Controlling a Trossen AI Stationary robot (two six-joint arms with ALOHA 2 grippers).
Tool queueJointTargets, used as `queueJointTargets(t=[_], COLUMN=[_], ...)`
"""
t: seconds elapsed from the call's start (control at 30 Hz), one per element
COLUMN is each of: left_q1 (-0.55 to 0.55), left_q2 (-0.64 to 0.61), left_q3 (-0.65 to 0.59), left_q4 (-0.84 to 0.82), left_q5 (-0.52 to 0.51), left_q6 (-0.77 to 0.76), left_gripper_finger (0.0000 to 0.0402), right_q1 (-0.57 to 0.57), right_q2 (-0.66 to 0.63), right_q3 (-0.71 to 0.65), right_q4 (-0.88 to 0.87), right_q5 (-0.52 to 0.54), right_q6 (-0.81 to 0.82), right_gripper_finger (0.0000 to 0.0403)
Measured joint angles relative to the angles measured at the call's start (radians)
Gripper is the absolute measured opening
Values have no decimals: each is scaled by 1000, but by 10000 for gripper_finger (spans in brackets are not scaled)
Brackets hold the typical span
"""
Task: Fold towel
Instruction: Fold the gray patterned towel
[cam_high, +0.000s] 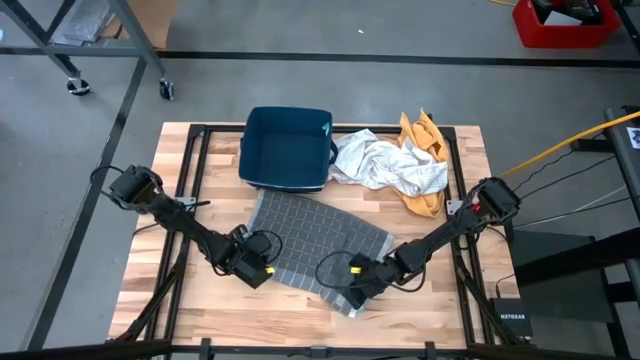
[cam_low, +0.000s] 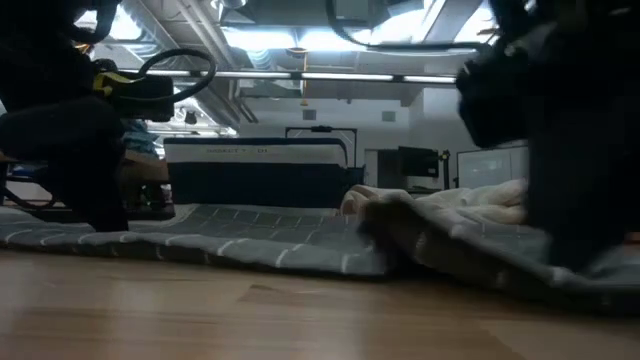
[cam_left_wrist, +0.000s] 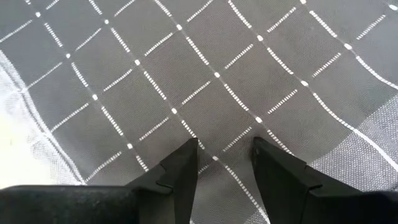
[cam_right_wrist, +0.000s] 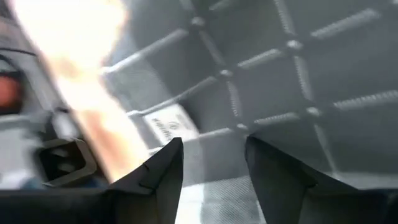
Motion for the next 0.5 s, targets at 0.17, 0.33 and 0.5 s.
queueJointTargets(t=[0.17, 0.33, 0.5], left_q1=[-5, -22, -43], left_q2=[0, -23, -71], left_q3=[-2, -3, -2], left_q4=[13, 20, 31], left_q5=[-2, 1, 30], left_q6=[1, 3, 4], left_gripper_finger=[143, 143, 143], right_q1=[-1, -1, -3], right_q2=[-1, -3, -39], right_q3=[0, 0, 0], right_q4=[109, 224, 220], right_q5=[80, 149, 278], right_q6=[-2, -46, -122], right_gripper_finger=[177, 177, 177])
